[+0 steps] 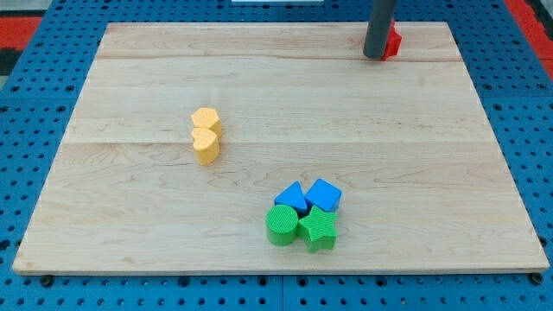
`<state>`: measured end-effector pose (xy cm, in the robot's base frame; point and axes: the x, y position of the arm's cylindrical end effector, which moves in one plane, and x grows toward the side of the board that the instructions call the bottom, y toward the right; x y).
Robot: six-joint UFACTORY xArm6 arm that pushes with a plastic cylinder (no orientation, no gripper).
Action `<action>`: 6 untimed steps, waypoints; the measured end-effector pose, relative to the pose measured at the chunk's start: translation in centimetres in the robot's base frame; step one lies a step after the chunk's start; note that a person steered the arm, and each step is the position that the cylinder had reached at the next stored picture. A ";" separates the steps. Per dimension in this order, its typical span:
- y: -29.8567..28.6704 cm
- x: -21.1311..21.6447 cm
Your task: Move your arm closer to the blue triangle
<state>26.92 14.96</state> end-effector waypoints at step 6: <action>-22.6 24.4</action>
